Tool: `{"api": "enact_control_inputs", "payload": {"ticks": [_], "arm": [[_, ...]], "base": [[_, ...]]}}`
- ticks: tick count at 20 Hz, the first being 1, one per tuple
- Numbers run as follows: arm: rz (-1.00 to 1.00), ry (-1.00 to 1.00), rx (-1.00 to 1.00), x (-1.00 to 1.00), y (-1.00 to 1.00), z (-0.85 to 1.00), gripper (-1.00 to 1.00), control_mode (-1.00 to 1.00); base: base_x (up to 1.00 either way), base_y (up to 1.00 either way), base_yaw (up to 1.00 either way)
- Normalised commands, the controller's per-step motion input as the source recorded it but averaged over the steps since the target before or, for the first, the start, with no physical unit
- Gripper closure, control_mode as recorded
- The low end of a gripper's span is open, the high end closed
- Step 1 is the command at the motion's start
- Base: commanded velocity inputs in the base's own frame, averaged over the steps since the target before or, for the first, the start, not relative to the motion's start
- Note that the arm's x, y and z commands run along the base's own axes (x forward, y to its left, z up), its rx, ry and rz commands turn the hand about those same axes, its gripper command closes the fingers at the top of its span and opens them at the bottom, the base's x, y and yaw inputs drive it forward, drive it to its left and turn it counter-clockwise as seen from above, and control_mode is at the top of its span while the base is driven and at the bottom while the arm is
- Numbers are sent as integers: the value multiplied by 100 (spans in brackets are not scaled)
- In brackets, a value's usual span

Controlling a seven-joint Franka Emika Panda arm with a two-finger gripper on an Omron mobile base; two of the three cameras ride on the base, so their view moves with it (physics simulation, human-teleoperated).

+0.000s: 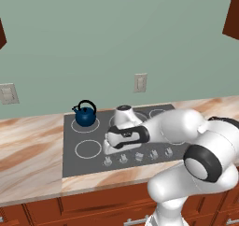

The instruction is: Pick the kettle from the cabinet and place it on a stove burner. Then pick the pot from the counter and place it on another stove burner. Finally, turn both burners on.

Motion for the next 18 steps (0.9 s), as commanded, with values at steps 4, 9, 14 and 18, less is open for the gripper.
{"api": "enact_control_inputs", "payload": {"ticks": [4, 9, 14, 18], "arm": [[-8, 0, 0, -17, 8, -3, -100, -100], [-9, -3, 0, -26, 0, -11, -100, -100], [-8, -4, 0, -10, -1, -8, -100, -100], [-7, -3, 0, 11, 0, -6, -100, -100]], "base": [[0, 0, 0], [0, 0, 0], [0, 0, 0], [0, 0, 0]]}}
